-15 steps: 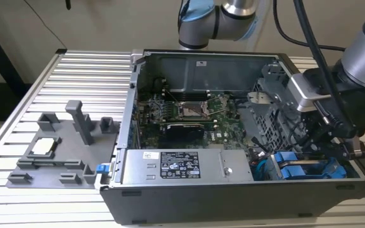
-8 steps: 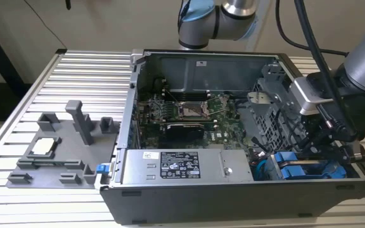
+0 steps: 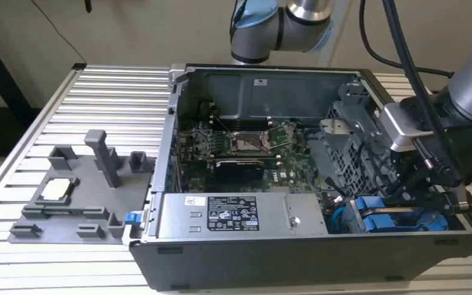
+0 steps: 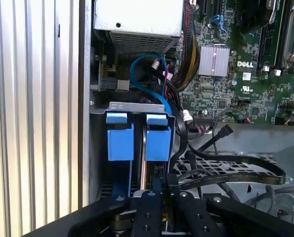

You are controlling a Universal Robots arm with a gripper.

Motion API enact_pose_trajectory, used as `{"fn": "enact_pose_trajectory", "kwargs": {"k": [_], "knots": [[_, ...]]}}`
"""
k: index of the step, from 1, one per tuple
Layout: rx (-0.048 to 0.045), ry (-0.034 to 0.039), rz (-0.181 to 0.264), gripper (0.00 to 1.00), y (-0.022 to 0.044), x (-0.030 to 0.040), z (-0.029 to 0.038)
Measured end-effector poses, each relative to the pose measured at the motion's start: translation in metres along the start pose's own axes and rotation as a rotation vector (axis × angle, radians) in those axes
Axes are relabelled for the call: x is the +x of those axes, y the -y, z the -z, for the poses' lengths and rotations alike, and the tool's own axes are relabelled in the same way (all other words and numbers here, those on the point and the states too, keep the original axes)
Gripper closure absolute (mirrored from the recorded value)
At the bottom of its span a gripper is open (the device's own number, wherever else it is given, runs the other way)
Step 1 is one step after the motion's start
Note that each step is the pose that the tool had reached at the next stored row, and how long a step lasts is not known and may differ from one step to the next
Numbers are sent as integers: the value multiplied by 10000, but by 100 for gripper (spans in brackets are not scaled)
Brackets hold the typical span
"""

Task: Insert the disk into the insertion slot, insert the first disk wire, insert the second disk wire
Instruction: 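Insert the second disk wire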

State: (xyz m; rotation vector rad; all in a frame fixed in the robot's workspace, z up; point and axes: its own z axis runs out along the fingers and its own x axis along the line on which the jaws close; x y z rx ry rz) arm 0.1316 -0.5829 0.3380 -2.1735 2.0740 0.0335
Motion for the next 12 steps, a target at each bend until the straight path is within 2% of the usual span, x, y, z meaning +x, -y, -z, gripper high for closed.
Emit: {"fn": "enact_pose_trajectory", "kwargs": {"k": [5, 7, 11, 12], "knots": [[-19, -25, -67, 84, -3, 10, -54], [-16, -25, -80, 84, -2, 12, -56], [-43, 9, -86, 83, -2, 25, -60], [-61, 14, -90, 76, -3, 25, -55]]}}
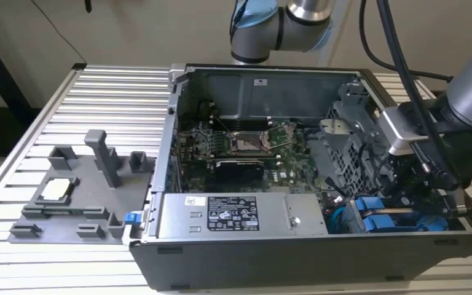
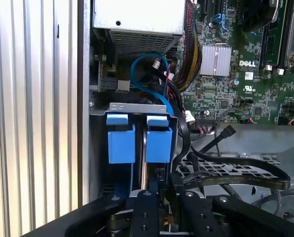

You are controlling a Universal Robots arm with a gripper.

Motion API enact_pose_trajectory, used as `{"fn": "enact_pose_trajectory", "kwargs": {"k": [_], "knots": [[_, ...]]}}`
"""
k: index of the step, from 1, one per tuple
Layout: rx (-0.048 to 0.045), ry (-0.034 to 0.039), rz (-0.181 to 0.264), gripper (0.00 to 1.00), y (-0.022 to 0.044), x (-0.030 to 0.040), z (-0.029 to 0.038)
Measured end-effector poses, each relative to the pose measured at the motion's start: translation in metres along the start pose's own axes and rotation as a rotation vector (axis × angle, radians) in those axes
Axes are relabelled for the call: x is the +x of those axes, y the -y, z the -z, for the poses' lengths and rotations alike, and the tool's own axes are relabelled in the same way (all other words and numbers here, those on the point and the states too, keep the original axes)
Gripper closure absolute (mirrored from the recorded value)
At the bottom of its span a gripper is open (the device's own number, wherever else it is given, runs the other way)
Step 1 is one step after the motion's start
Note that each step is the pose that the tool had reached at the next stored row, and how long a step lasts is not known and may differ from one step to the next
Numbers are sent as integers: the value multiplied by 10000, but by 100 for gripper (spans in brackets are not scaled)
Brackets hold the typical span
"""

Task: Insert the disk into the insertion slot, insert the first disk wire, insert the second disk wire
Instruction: 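Insert the second disk wire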

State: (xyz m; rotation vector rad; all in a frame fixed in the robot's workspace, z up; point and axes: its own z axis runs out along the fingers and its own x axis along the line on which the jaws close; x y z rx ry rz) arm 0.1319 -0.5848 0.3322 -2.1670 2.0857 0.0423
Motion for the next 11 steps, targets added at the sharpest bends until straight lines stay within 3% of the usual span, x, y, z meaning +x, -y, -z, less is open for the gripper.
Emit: {"fn": "enact_pose_trajectory", "kwargs": {"k": [6, 11], "knots": [[-143, 10, -18, 76, 5, -4, 63], [-174, 10, -21, 76, 10, -8, 93]]}}
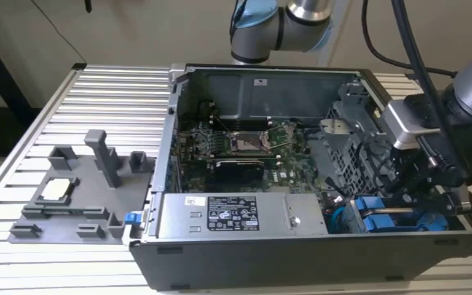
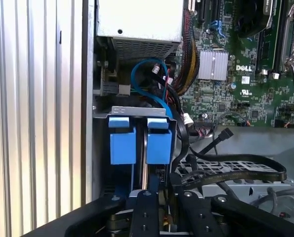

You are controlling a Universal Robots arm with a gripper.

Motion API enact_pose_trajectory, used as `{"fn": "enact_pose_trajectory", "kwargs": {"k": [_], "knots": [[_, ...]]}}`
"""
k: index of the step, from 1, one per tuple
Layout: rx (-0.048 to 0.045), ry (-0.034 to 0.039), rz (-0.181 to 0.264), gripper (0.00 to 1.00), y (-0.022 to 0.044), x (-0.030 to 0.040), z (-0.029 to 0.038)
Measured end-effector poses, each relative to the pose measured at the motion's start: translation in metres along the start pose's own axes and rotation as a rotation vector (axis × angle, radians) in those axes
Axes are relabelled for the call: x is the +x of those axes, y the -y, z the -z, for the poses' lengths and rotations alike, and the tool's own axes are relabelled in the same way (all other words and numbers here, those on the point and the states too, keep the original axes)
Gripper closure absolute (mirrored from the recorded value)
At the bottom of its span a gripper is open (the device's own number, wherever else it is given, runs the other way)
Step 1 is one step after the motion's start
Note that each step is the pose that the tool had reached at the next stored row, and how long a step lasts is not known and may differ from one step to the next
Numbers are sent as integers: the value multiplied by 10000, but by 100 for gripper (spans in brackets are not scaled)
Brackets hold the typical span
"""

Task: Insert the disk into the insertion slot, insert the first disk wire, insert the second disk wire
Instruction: 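Insert the second disk wire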

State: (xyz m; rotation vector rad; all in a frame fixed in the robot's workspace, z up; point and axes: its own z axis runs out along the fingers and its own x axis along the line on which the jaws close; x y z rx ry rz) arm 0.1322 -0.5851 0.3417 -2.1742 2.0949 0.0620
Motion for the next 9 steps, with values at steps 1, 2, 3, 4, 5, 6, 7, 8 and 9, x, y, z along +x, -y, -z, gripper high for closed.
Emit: {"fn": "enact_pose_trajectory", "kwargs": {"k": [1, 2, 3, 4, 5, 6, 7, 8, 9], "knots": [[-10, 7, -1, 76, 1, -2, 19], [-18, 8, -2, 76, 3, -5, 43], [-22, 10, -4, 76, 4, -9, 76], [-26, 12, -5, 76, 7, -13, 113], [-28, 11, -5, 76, 9, -18, 158], [-29, 12, -5, 76, 12, -23, 205], [-30, 12, -6, 76, 15, -28, 245], [-30, 12, -6, 76, 16, -30, 261], [-30, 24, -6, 76, 16, -29, 259]]}}
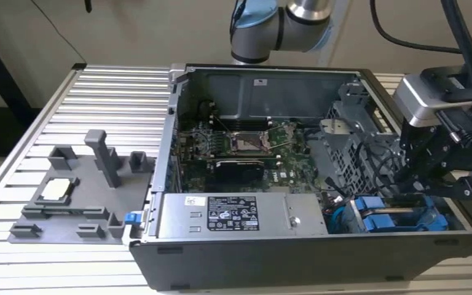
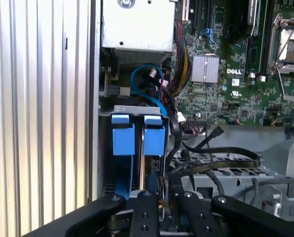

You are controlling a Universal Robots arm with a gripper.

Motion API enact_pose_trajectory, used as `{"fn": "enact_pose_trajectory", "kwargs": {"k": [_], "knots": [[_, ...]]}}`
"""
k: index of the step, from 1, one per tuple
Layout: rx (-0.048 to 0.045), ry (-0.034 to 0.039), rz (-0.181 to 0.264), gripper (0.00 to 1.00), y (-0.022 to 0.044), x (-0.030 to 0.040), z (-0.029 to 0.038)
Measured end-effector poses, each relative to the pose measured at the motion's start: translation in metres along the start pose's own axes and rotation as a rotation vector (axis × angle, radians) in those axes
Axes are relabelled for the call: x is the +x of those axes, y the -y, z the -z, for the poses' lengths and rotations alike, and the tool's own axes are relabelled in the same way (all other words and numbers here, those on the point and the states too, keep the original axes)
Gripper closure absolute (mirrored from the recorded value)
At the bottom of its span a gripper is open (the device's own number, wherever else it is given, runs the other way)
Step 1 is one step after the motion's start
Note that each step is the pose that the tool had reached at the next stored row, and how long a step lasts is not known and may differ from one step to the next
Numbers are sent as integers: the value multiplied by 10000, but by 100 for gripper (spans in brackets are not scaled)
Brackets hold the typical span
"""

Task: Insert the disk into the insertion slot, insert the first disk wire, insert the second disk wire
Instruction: 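Insert the second disk wire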

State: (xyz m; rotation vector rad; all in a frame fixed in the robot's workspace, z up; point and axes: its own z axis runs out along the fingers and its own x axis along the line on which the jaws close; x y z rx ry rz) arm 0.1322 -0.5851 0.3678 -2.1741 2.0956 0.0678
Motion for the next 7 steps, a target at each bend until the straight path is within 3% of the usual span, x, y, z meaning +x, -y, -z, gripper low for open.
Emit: {"fn": "enact_pose_trajectory", "kwargs": {"k": [7], "knots": [[2, 39, -2, 76, 0, -1, 2]]}}
